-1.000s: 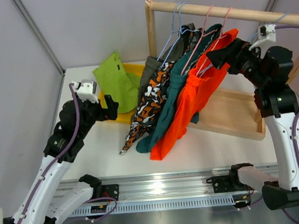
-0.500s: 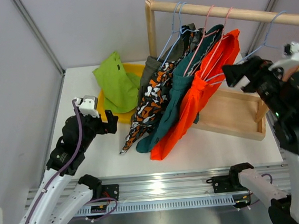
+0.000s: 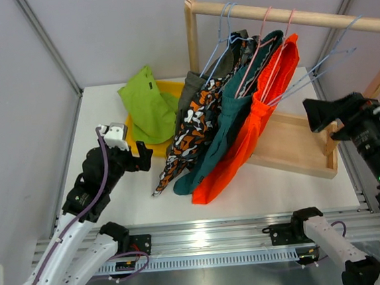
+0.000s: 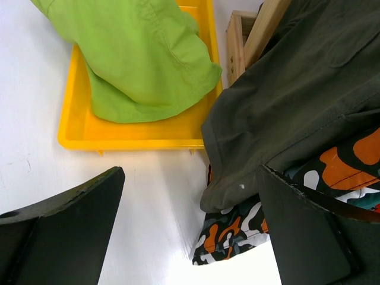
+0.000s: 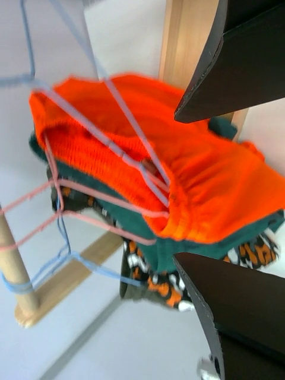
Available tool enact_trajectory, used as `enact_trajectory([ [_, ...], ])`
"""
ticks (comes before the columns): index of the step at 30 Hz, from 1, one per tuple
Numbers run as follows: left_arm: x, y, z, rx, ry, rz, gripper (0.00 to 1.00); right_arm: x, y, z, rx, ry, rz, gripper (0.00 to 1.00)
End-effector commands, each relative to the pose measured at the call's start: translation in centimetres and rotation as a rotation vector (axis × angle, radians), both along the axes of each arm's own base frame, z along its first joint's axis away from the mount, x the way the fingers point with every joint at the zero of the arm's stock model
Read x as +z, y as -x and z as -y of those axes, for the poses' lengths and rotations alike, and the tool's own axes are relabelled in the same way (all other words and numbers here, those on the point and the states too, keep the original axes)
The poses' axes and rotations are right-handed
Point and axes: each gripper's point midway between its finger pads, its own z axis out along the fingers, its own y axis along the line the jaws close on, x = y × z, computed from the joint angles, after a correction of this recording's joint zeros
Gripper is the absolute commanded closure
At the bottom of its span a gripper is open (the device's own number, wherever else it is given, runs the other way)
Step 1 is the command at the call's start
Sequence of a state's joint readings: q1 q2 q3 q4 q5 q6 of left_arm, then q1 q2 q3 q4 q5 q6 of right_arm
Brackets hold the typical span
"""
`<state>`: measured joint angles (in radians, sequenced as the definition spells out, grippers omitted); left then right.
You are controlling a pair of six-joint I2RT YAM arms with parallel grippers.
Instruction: Remove the shorts from the hanger
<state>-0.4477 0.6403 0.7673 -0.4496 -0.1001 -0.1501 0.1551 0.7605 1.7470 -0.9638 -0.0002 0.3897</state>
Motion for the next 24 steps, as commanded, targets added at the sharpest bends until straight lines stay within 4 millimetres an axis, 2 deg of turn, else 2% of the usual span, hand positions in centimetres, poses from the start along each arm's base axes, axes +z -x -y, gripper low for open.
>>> enact_trajectory([
  [1, 1.0, -0.2, 0.5, -0.015, 0.026, 0.039, 0.01, 3.3, -3.3, -4.1, 0.193, -0.087, 0.044, 0.01],
  [2, 0.9, -0.2, 0.4, -0.013, 0.026, 0.039, 0.01, 4.7, -4.1, -4.8, 0.223, -0.103, 0.086, 0.01],
  [3, 0.9, -0.2, 0.4, -0.014, 0.024, 0.040, 0.01, 4.9, -5.5, -5.7, 0.264, -0.126, 0.068, 0.02],
  [6, 0.9, -0.2, 0.4, -0.012, 0.023, 0.039, 0.01, 6.5, -7.5, -6.6, 0.296, -0.144, 0.100, 0.02],
  [7, 0.9, -0.2, 0.4, -0.014, 0.023, 0.041, 0.01, 6.0, -9.2, -6.9, 0.295, -0.144, 0.076, 0.02],
  [10, 1.0, -0.1, 0.5, -0.015, 0.027, 0.045, 0.01, 6.3, -11.1, -7.4, 0.296, -0.139, 0.079, 0.02],
  [11, 1.0, -0.1, 0.5, -0.017, 0.025, 0.044, 0.01, 5.9, -12.2, -7.8, 0.301, -0.140, 0.063, 0.03],
  [15, 1.1, -0.1, 0.5, -0.019, 0.031, 0.047, 0.01, 4.2, -14.0, -8.2, 0.269, -0.131, 0.029, 0.03],
  [16, 1.1, -0.1, 0.5, -0.021, 0.029, 0.046, 0.01, 3.2, -14.6, -8.3, 0.263, -0.124, 0.011, 0.04],
  [24, 1.0, -0.1, 0.8, -0.034, 0.034, 0.044, 0.01, -0.3, -15.5, -8.1, 0.219, -0.116, -0.044, 0.09],
])
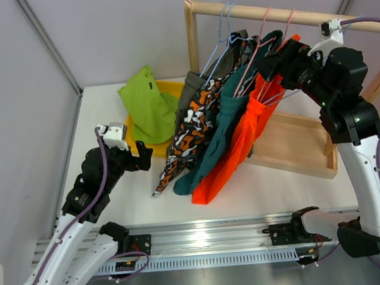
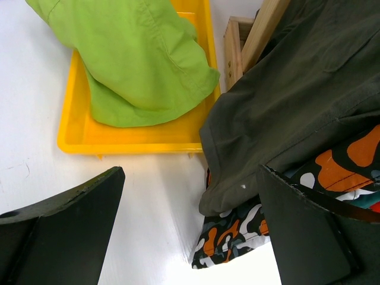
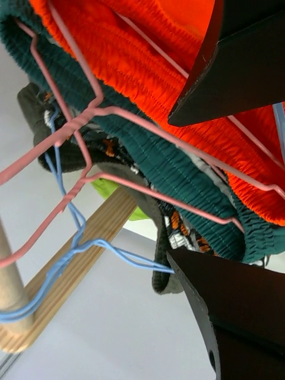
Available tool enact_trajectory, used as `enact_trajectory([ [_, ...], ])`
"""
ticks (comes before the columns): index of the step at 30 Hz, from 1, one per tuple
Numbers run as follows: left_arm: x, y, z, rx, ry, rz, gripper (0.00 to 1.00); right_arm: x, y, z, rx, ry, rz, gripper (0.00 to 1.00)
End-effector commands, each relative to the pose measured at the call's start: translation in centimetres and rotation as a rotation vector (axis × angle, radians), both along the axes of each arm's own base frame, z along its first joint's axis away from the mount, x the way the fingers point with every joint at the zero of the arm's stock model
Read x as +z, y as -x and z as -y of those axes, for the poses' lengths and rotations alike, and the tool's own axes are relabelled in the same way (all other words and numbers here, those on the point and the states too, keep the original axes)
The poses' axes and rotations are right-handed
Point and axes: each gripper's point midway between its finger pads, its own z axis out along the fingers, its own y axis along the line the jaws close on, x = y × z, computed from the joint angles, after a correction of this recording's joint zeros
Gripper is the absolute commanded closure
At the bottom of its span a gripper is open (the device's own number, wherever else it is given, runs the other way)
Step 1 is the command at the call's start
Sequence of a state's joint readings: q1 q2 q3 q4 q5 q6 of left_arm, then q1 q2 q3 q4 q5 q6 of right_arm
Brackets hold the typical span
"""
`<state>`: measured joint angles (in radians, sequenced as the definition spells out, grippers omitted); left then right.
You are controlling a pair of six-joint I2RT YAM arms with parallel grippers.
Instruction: Remove the shorts from the hanger
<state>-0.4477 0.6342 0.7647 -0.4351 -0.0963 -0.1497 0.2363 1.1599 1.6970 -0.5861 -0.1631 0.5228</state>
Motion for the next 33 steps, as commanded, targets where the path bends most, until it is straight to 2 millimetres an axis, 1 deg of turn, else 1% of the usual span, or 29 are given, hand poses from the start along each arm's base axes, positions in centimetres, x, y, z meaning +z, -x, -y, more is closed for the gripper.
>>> enact_trajectory([
  [1, 0.6, 0.0, 0.7, -0.031, 0.027, 0.026, 0.01, 1.0, -0.1, 0.3, -0.026, -0.003, 0.059, 0.09],
  [4, 0.7, 0.1, 0.9, -0.041, 0.028, 0.029, 0.01, 0.5, 0.0, 0.9, -0.057, 0.009, 0.057, 0.09],
  [6, 0.9, 0.2, 1.4, -0.069, 0.038, 0.034, 0.01, 0.1, -0.2, 1.1, -0.067, 0.021, 0.060, 0.09],
  [8, 1.6, 0.6, 1.9, -0.101, 0.050, 0.051, 0.01, -0.1, -0.4, 1.1, -0.070, 0.029, 0.061, 0.13],
  [9, 1.9, 0.8, 2.2, -0.114, 0.053, 0.060, 0.01, -0.3, -0.8, 1.1, -0.072, 0.031, 0.062, 0.16],
  [10, 3.0, 0.9, 2.3, -0.117, 0.062, 0.079, 0.01, -0.4, -0.9, 1.0, -0.068, 0.033, 0.064, 0.24],
  [11, 2.9, 1.0, 2.2, -0.111, 0.055, 0.068, 0.01, -0.5, -1.1, 1.0, -0.068, 0.035, 0.068, 0.27],
  [12, 3.2, 1.3, 2.7, -0.129, 0.053, 0.062, 0.01, -0.7, -1.4, 0.9, -0.070, 0.034, 0.071, 0.31],
  [13, 4.4, 1.4, 2.9, -0.136, 0.062, 0.073, 0.01, -0.6, -1.5, 0.9, -0.072, 0.035, 0.075, 0.35],
  [14, 5.6, 1.8, 3.1, -0.148, 0.065, 0.076, 0.01, -0.6, -1.6, 0.9, -0.072, 0.034, 0.076, 0.37],
  [15, 5.8, 2.0, 4.0, -0.169, 0.054, 0.067, 0.01, -0.5, -1.8, 0.8, -0.072, 0.032, 0.084, 0.39],
  [16, 9.2, 2.4, 4.1, -0.174, 0.083, 0.127, 0.01, -0.4, -1.9, 0.8, -0.069, 0.031, 0.087, 0.45],
  [17, 9.9, 3.2, 4.8, -0.209, 0.079, 0.128, 0.01, -0.4, -2.0, 0.7, -0.067, 0.030, 0.090, 0.46],
  [18, 11.8, 3.3, 5.0, -0.207, 0.091, 0.155, 0.01, 0.0, -2.0, 0.8, -0.068, 0.028, 0.098, 0.50],
  [19, 12.5, 3.5, 5.3, -0.221, 0.092, 0.156, 0.01, -0.1, -2.1, 0.5, -0.059, 0.026, 0.098, 0.51],
  [20, 15.4, 4.3, 5.7, -0.253, 0.124, 0.194, 0.01, 0.2, -2.0, 0.5, -0.057, 0.026, 0.106, 0.53],
  [21, 15.2, 4.2, 7.0, -0.294, 0.117, 0.165, 0.01, 0.2, -2.1, 0.6, -0.060, 0.025, 0.107, 0.64],
  [22, 15.4, 4.4, 7.8, -0.325, 0.115, 0.151, 0.01, 0.4, -1.9, 0.6, -0.062, 0.023, 0.111, 0.68],
  [23, 17.2, 5.3, 8.9, -0.378, 0.140, 0.169, 0.01, 0.6, -1.8, 0.7, -0.065, 0.022, 0.118, 0.72],
  [24, 16.6, 5.0, 10.3, -0.403, 0.125, 0.146, 0.01, 0.7, -1.7, 0.8, -0.065, 0.022, 0.121, 0.82],
  [25, 17.2, 6.1, 12.0, -0.464, 0.137, 0.158, 0.01, 1.0, -1.3, 0.9, -0.067, 0.018, 0.129, 0.86],
  [26, 17.7, 6.5, 13.0, -0.493, 0.143, 0.171, 0.01, 1.2, -1.1, 1.0, -0.072, 0.014, 0.134, 0.90],
  [27, 17.9, 6.9, 14.1, -0.524, 0.139, 0.179, 0.01, 1.3, -0.9, 1.1, -0.073, 0.012, 0.138, 0.96],
  [28, 17.6, 6.9, 15.6, -0.546, 0.128, 0.174, 0.01, 1.5, -0.6, 1.1, -0.073, 0.005, 0.144, 0.97],
  [29, 17.9, 8.3, 17.5, -0.613, 0.141, 0.186, 0.01, 1.8, -0.1, 1.3, -0.077, -0.001, 0.154, 0.98],
  [30, 17.9, 8.8, 18.7, -0.644, 0.142, 0.194, 0.01, 2.0, 0.1, 1.3, -0.074, -0.007, 0.160, 1.00],
  [31, 17.3, 8.9, 20.3, -0.669, 0.133, 0.182, 0.01, 2.2, 0.5, 1.3, -0.072, -0.016, 0.163, 1.00],
  [32, 17.2, 9.7, 21.5, -0.709, 0.142, 0.179, 0.01, 2.6, 0.9, 1.3, -0.066, -0.025, 0.176, 1.00],
  [33, 17.6, 10.0, 22.6, -0.729, 0.175, 0.190, 0.01, 2.8, 1.1, 1.3, -0.063, -0.029, 0.181, 1.00],
])
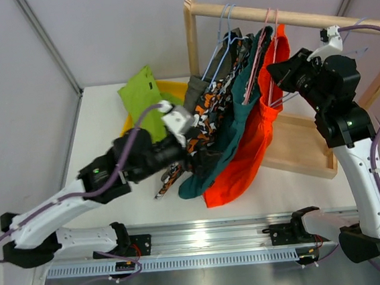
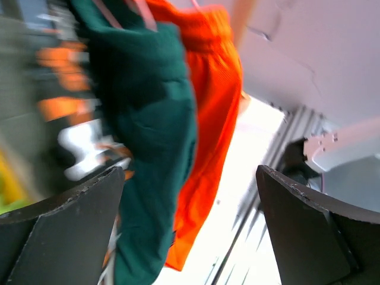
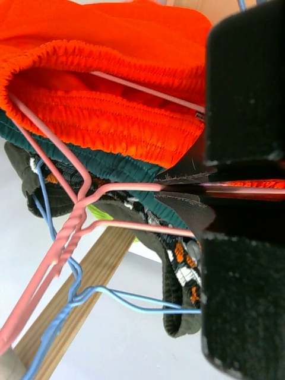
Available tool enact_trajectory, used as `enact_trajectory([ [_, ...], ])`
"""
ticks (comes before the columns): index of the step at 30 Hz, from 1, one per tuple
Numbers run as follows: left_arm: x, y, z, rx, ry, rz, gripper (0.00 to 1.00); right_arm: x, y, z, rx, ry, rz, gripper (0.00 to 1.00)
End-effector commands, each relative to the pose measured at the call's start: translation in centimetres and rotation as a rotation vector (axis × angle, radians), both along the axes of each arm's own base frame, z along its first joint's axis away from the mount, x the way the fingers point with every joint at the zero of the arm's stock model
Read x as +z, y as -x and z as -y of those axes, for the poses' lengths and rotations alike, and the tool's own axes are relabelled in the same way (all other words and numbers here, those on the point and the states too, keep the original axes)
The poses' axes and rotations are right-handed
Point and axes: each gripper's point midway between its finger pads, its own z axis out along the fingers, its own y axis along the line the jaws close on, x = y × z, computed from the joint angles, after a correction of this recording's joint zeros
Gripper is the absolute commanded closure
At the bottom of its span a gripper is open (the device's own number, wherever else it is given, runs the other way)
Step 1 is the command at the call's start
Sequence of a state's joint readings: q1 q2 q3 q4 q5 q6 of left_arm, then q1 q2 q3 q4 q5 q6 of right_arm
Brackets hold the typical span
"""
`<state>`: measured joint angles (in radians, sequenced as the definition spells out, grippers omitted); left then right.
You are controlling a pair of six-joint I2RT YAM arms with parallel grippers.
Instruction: Remove the shorts from the hanger
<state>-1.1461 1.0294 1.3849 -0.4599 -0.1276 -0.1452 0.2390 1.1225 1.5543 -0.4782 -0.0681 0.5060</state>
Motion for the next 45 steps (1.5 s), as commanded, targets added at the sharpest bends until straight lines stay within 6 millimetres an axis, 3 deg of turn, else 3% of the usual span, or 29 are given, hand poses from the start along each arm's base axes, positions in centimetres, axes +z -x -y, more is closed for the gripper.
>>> enact_trajectory([
  [1, 0.9, 0.9, 4.1, -0.084, 0.057, 0.028, 0.01, 5.5, 2.9, 0.0, 0.030, -0.045, 0.179, 1.00],
  [4, 1.4, 2.3, 7.1, -0.173, 0.104, 0.035, 0.01, 6.4, 3.4, 0.1, 0.033, -0.062, 0.200, 1.00],
  [5, 0.6, 2.6, 8.4, -0.191, 0.085, 0.027, 0.01, 6.8, 3.6, 0.2, 0.029, -0.072, 0.207, 1.00],
  [8, 2.1, 3.6, 10.2, -0.221, 0.107, 0.051, 0.01, 8.0, 4.1, 0.4, 0.024, -0.097, 0.236, 1.00],
  [9, 1.4, 3.7, 11.4, -0.228, 0.088, 0.047, 0.01, 8.4, 4.4, 0.4, 0.024, -0.111, 0.244, 1.00],
  [14, 2.5, 4.4, 14.0, -0.248, 0.109, 0.066, 0.01, 8.8, 4.9, 0.9, 0.001, -0.146, 0.253, 1.00],
  [18, 2.4, 4.0, 15.6, -0.250, 0.113, 0.076, 0.01, 8.4, 5.0, 1.1, -0.006, -0.164, 0.246, 1.00],
  [27, -0.9, 0.9, 18.5, -0.127, 0.055, 0.116, 0.03, 9.2, 6.1, 1.0, 0.013, -0.197, 0.256, 1.00],
  [30, -1.4, 0.1, 19.1, -0.092, 0.049, 0.122, 0.19, 9.3, 6.6, 0.9, 0.019, -0.204, 0.258, 1.00],
  [31, -1.4, -0.1, 19.2, -0.080, 0.051, 0.123, 0.30, 9.3, 6.6, 1.0, 0.014, -0.205, 0.258, 1.00],
  [35, -1.6, -1.3, 19.3, -0.018, 0.031, 0.128, 0.54, 9.2, 6.9, 1.1, 0.016, -0.208, 0.253, 1.00],
  [36, -1.7, -1.4, 19.4, -0.009, 0.027, 0.128, 0.62, 9.0, 6.9, 1.1, 0.016, -0.207, 0.249, 1.00],
  [37, -1.4, -1.5, 19.3, -0.003, 0.028, 0.128, 0.81, 9.0, 7.0, 1.2, 0.013, -0.208, 0.250, 1.00],
  [39, -1.5, -1.7, 19.2, 0.009, 0.023, 0.123, 0.97, 8.9, 7.0, 1.2, 0.010, -0.211, 0.250, 1.00],
  [44, -1.7, -0.8, 18.3, -0.006, 0.040, 0.096, 1.00, 8.4, 6.6, 1.4, -0.008, -0.204, 0.239, 1.00],
  [45, -2.6, -0.4, 17.7, -0.006, 0.030, 0.085, 1.00, 8.4, 6.5, 1.5, -0.013, -0.199, 0.241, 1.00],
])
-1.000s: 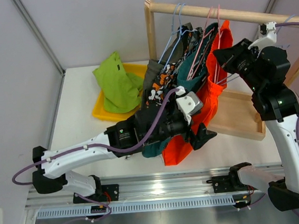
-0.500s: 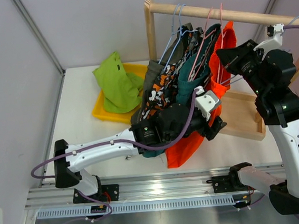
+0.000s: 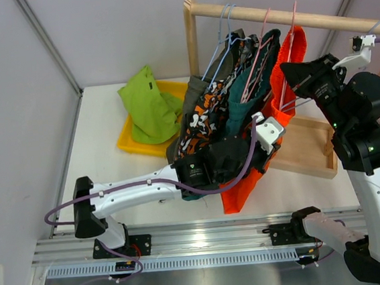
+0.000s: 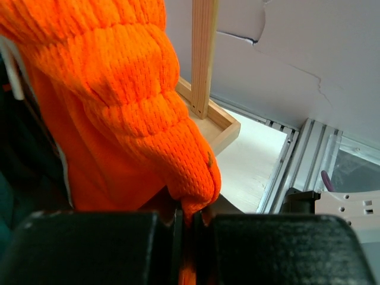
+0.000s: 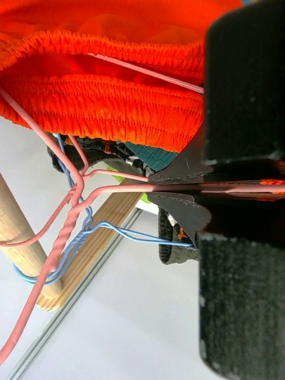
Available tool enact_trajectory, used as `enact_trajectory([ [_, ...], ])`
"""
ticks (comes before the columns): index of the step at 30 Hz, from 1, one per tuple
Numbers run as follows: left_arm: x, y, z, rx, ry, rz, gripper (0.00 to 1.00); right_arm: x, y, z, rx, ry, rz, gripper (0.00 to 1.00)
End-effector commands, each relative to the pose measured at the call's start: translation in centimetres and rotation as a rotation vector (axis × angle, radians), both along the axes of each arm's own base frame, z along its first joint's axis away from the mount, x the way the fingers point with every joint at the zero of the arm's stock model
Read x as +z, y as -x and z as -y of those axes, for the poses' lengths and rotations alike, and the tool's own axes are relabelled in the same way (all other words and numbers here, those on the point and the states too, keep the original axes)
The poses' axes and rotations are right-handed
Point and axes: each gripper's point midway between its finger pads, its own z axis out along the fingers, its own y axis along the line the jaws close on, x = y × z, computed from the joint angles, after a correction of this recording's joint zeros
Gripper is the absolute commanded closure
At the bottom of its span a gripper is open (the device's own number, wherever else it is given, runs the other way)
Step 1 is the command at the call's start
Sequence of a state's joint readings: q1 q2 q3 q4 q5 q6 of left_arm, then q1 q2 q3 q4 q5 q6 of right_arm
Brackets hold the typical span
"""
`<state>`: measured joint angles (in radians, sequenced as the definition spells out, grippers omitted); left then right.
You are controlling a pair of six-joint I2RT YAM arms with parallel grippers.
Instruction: Remove the shorts from the hanger
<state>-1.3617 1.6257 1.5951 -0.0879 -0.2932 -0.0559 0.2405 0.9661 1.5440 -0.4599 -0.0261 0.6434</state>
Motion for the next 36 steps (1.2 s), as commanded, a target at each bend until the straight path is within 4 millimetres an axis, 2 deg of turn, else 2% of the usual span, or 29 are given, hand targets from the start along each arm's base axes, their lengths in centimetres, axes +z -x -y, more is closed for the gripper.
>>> enact_trajectory([
  [1, 2.8, 0.0, -2.3, 0.049, 0.102, -0.008, 1.00, 3.2, 1.1, 0.0, 0.009, -0.020, 0.120, 1.00],
  [3, 0.8, 0.7, -2.8, 0.045, 0.081, -0.026, 1.00, 3.2, 0.9, 0.4, -0.013, -0.018, 0.119, 1.00],
  [5, 0.6, 1.4, -3.5, 0.041, 0.106, -0.041, 1.00, 3.1, 0.6, 0.6, -0.025, -0.011, 0.118, 1.00],
  [6, -0.7, 2.1, -3.5, 0.032, 0.090, -0.054, 1.00, 3.1, 0.5, 0.8, -0.041, -0.012, 0.116, 1.00],
  [8, -1.8, 3.1, -4.2, 0.026, 0.090, -0.069, 1.00, 3.2, 0.0, 1.3, -0.068, -0.011, 0.114, 1.00],
  [9, -3.9, 4.2, -4.2, 0.009, 0.068, -0.086, 1.00, 3.3, -0.2, 1.4, -0.074, -0.011, 0.114, 1.00],
  [12, -5.1, 6.7, -3.9, -0.023, 0.072, -0.108, 1.00, 3.5, -1.0, 1.6, -0.080, -0.007, 0.107, 1.00],
  [13, -6.4, 7.2, -4.0, -0.026, 0.054, -0.115, 1.00, 3.5, -1.1, 1.6, -0.079, -0.004, 0.109, 1.00],
  [15, -7.6, 8.3, -3.5, -0.045, 0.046, -0.137, 1.00, 3.8, -1.5, 1.9, -0.091, -0.007, 0.112, 1.00],
  [19, -9.3, 8.6, -2.8, -0.041, 0.031, -0.154, 1.00, 4.1, -1.3, 1.5, -0.064, -0.009, 0.113, 1.00],
  [20, -8.8, 8.2, -2.6, -0.021, 0.040, -0.147, 1.00, 4.0, -1.3, 1.5, -0.062, -0.006, 0.106, 1.00],
  [22, -9.3, 7.2, -2.3, 0.026, 0.017, -0.122, 1.00, 4.2, -0.6, 1.5, -0.055, -0.013, 0.106, 1.00],
  [23, -8.0, 6.5, -1.9, 0.050, 0.032, -0.113, 1.00, 3.8, -0.4, 1.5, -0.051, -0.011, 0.086, 1.00],
  [25, -8.5, 4.1, -1.8, 0.128, 0.003, -0.094, 1.00, 3.8, 0.7, 1.4, -0.038, -0.027, 0.075, 1.00],
  [26, -7.5, 2.6, -1.8, 0.165, 0.015, -0.090, 1.00, 3.0, 1.2, 1.4, -0.034, -0.029, 0.042, 1.00],
  [28, -5.5, 0.8, -1.6, 0.201, 0.049, -0.072, 1.00, 2.7, 2.6, 1.2, -0.007, -0.061, 0.020, 1.00],
  [29, -5.2, 0.2, -1.6, 0.211, 0.052, -0.064, 1.00, 1.9, 3.2, 1.1, 0.001, -0.064, -0.014, 1.00],
  [30, -3.6, -1.2, -1.7, 0.233, 0.082, -0.050, 1.00, 1.5, 3.6, 1.0, 0.011, -0.072, -0.031, 1.00],
  [31, -3.0, -1.8, -1.8, 0.244, 0.090, -0.041, 1.00, 1.2, 4.2, 1.0, 0.017, -0.086, -0.045, 1.00],
  [32, -2.8, -3.0, -2.2, 0.270, 0.085, -0.026, 1.00, 0.6, 5.2, 1.2, 0.017, -0.092, -0.062, 1.00],
  [33, -1.2, -3.6, -2.4, 0.287, 0.114, -0.016, 1.00, 0.4, 5.6, 1.2, 0.019, -0.100, -0.071, 1.00],
  [36, 0.4, -5.9, -3.6, 0.360, 0.137, 0.008, 1.00, -0.7, 7.2, 0.9, 0.047, -0.126, -0.123, 1.00],
])
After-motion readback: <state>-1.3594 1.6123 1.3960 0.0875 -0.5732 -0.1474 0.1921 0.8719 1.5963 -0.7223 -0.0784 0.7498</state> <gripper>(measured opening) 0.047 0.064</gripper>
